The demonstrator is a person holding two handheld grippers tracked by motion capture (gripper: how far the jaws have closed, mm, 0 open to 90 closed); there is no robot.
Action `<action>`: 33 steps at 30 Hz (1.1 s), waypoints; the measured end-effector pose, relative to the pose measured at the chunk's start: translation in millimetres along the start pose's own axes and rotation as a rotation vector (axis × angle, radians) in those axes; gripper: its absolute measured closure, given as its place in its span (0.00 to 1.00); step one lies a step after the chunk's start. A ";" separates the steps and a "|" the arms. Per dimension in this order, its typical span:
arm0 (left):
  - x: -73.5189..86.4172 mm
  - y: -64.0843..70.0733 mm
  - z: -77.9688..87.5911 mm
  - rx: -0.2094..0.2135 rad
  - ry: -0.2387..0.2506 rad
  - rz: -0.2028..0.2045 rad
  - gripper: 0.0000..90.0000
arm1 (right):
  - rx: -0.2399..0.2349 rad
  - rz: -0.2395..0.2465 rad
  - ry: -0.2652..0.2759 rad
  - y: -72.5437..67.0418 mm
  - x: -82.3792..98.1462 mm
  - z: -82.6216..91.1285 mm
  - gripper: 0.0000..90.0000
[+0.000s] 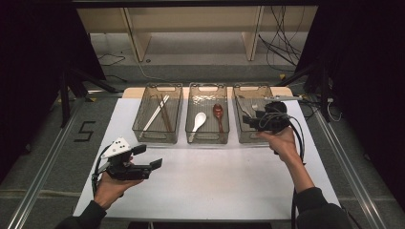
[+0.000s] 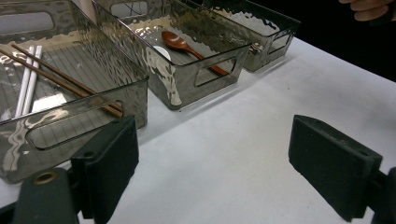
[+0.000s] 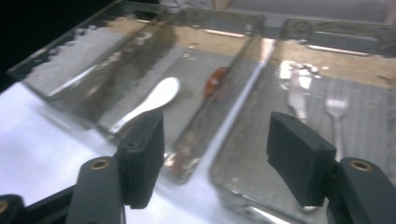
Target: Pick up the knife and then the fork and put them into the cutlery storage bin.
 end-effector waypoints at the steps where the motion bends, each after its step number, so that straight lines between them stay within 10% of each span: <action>1: 0.0 -0.1 0.1 0.000 0.000 0.001 0.17 | -0.008 0.003 0.008 -3.9 1.0 1.2 0.40; 33: -1.6 4.4 -2.4 0.002 -0.007 -0.006 0.17 | -0.119 0.067 0.094 -53.7 35.7 27.1 0.33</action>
Point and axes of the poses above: each handheld gripper's, and its own axes: z roughly backward along the jaws, x roughly out of its underside, y roughly to its right, the point moved 6 cm from there along -z, roughly forward along the jaws, and after that the axes turned 3 degrees about z, right-handed, at the moved point
